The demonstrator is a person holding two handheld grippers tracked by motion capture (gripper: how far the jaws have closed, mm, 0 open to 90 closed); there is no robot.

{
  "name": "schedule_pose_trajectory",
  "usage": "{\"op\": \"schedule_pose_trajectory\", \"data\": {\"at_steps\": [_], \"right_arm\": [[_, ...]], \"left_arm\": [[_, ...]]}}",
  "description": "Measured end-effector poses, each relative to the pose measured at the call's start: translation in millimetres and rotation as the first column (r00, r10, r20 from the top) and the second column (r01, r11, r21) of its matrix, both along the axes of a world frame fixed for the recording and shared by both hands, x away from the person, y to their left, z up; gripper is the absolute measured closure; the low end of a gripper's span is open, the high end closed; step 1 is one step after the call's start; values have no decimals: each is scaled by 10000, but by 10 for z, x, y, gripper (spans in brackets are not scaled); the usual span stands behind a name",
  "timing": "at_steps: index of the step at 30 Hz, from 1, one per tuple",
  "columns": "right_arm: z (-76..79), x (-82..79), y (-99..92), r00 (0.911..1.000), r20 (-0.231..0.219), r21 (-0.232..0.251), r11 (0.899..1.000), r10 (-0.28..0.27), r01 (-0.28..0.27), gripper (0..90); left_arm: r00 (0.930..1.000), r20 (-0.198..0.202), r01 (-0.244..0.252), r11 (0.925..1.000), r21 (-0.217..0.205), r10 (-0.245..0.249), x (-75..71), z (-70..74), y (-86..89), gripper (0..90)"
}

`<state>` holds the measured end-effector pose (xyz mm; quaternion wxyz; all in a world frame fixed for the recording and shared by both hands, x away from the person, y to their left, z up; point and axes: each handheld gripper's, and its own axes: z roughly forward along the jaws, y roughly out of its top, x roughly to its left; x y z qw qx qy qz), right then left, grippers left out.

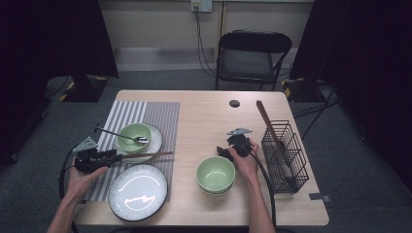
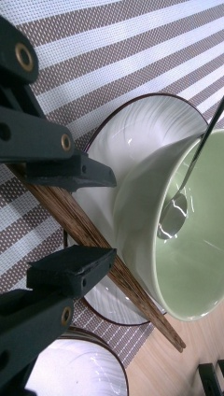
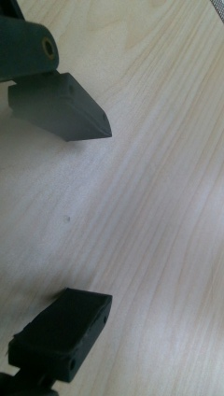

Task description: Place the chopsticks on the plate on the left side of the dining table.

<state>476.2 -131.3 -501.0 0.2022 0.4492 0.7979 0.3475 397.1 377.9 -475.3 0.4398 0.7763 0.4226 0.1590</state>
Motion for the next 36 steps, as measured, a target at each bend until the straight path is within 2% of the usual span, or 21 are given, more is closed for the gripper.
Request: {"op": "schedule_pose_trajectory", "data": {"at_steps": [7,11,14,16,17,21,24,27,29,31,36], "right_arm": [[0,0,0,10000,-2,-3,10000,-1,1,160],[0,0,0,10000,-2,-3,10000,-1,1,160],[0,0,0,10000,0,0,10000,2,-2,160],[0,0,0,10000,0,0,10000,2,-2,160],[0,0,0,10000,1,-2,10000,2,-2,160],[0,0,-1,10000,1,-2,10000,1,-1,160],[0,0,0,10000,-1,1,10000,2,-2,160],[0,0,0,10000,1,0,10000,-1,1,160],[0,0,0,10000,0,0,10000,-2,2,160],[0,0,0,10000,-1,-4,10000,-1,1,160],[0,0,0,10000,1,-2,10000,0,0,160]], "left_arm": [[9998,78,-189,9997,-131,190,-12,27,13,535],[9990,78,-430,9981,-444,434,-25,73,80,547],[9977,83,-658,9950,-757,666,-47,121,152,528],[9969,214,-739,9940,-806,759,-67,173,221,504],[9961,252,-821,9916,-1000,850,-84,198,246,492],[9965,272,-769,9932,-872,796,-132,215,358,429],[9947,26,-1022,9912,-845,1028,-173,117,418,377],[9927,-232,-1196,9911,-590,1184,-229,0,468,346],[9900,-309,-1392,9888,-536,1377,-249,-46,491,341],[9902,-383,-1363,9894,-504,1345,-255,-83,499,333],[9901,-477,-1321,9912,-48,1317,-226,-127,439,337]]}}
